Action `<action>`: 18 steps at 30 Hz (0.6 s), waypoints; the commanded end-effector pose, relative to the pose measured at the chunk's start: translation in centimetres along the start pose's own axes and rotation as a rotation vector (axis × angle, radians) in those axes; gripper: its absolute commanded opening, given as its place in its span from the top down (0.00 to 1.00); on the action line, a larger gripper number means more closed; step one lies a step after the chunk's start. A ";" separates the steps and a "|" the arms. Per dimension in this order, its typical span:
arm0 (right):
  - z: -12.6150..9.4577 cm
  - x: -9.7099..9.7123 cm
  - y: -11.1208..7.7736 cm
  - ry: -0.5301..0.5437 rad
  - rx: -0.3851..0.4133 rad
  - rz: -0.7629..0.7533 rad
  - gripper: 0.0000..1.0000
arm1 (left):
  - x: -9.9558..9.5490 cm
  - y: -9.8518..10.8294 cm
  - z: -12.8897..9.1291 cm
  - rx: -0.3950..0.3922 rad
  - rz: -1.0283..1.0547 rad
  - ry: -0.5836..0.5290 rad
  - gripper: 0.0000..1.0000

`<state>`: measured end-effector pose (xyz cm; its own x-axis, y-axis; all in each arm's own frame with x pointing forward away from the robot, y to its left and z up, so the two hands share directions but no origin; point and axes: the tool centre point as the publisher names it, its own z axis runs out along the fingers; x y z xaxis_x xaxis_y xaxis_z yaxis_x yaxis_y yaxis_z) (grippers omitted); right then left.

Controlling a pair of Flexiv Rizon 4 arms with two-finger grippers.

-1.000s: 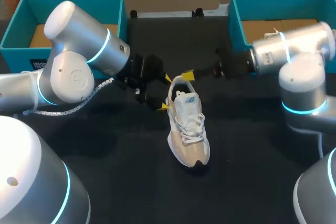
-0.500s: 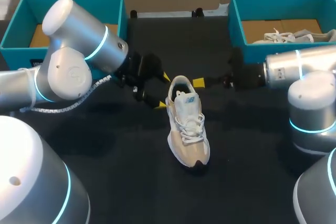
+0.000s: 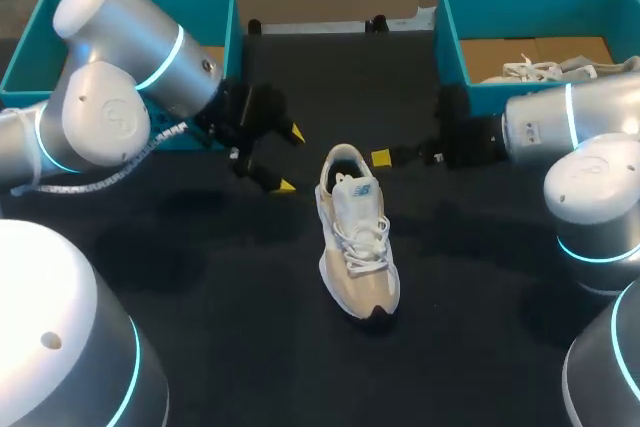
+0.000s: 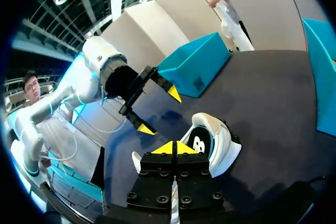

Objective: Take the shoe out of the shoebox, open the shoe tongue, remove and reinsert the insole, then place the shoe into the shoebox

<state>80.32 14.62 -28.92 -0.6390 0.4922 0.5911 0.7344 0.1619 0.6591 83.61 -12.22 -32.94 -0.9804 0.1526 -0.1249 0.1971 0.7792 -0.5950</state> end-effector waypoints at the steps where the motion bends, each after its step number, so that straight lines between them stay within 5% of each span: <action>1: 0.1 0.3 0.4 -0.057 0.024 0.003 1.00 | 0.3 0.2 -2.6 -0.017 0.009 -0.004 0.00; 12: 0.1 0.3 0.4 -0.057 0.024 0.003 1.00 | 0.0 1.6 -7.8 -0.009 0.041 -0.007 0.00; 18: 1.3 -0.2 0.2 -0.195 -0.019 0.051 1.00 | 0.0 2.0 -9.5 -0.038 0.050 -0.020 0.00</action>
<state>81.02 14.14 -29.28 -0.5828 0.5858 0.5632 0.7591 0.1453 0.6345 84.71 -5.87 -27.78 -0.9700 0.1798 -0.1635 0.2415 0.7876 -0.5669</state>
